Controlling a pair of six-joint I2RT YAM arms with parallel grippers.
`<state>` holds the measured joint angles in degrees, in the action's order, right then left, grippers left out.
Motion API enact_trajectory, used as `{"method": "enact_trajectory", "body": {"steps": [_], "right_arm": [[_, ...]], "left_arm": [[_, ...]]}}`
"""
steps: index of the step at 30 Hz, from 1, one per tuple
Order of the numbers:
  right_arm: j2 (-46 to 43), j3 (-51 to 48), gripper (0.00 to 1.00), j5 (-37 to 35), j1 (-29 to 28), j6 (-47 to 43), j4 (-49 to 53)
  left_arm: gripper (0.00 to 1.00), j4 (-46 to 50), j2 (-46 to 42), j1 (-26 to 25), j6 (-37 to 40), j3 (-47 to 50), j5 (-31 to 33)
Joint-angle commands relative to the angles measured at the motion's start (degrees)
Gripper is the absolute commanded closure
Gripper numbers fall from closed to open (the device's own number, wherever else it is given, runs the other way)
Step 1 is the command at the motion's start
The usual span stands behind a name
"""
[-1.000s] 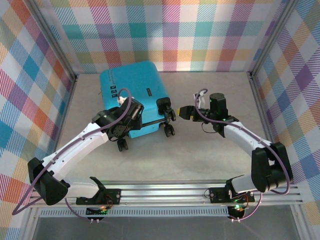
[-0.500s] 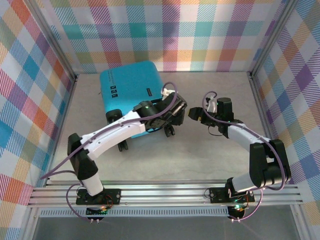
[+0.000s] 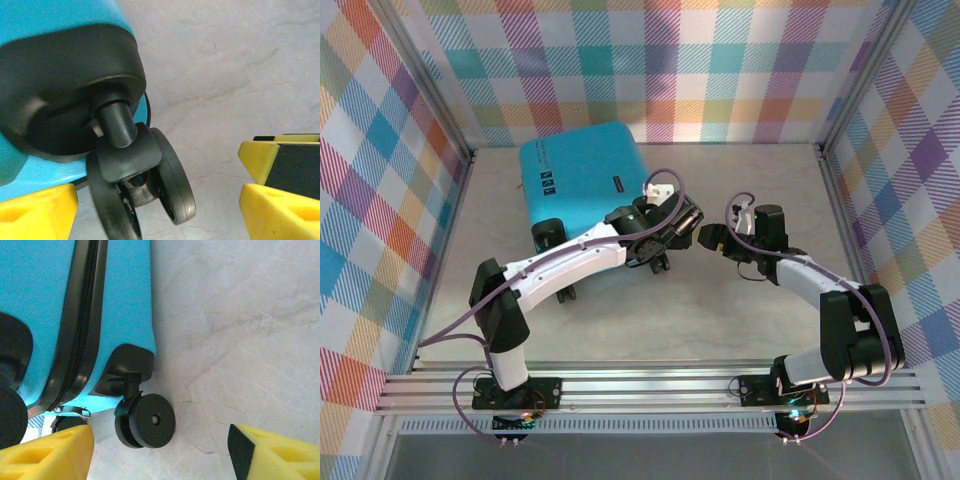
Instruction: Pack the luggage
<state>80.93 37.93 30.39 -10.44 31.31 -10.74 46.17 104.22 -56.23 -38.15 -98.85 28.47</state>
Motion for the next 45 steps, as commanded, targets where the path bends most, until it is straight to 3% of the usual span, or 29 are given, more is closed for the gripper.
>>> {"method": "enact_trajectory", "body": {"steps": [1,6,12,16,21,25,29,34,39,45], "right_arm": [[-1.03,-1.19,0.28,1.34,0.15,0.92,-2.28],[-1.30,-1.73,0.28,1.23,0.15,0.87,-2.61],[-1.20,-2.72,0.28,1.42,0.15,1.42,-4.33],[-1.27,-5.35,0.28,2.47,0.15,2.52,-9.19],[-3.07,-11.31,0.29,0.01,-2.08,1.87,-18.12],[-8.37,-14.43,0.29,-8.34,-8.44,-3.70,-19.52],[-14.00,-16.33,0.31,-18.72,-18.37,-11.41,-20.90],[-17.32,-20.82,0.34,-23.96,-21.93,-14.76,-28.19],[-16.35,-24.05,0.37,-27.86,-26.04,-18.08,-34.76],[-9.16,-22.08,0.45,-35.92,-33.32,-21.77,-40.30]], "left_arm": [[0.16,0.53,2.65,-0.16,-0.96,-2.38,1.82],[0.19,0.80,4.28,0.28,-1.31,-2.59,1.86],[0.29,0.35,5.11,1.03,-1.49,-2.00,2.03],[0.40,-1.35,4.55,1.71,-0.98,-0.79,1.20],[0.45,-4.44,3.18,2.26,0.54,0.59,-0.46],[0.57,-4.85,2.83,2.94,1.15,0.58,-1.51],[0.65,-6.23,2.08,3.57,0.90,1.44,-3.83],[0.68,-7.45,1.12,4.19,0.44,1.92,-6.16],[0.68,-8.45,0.97,4.37,0.37,1.42,-7.85],[0.70,-9.26,2.28,4.46,0.01,0.85,-9.12]]}}
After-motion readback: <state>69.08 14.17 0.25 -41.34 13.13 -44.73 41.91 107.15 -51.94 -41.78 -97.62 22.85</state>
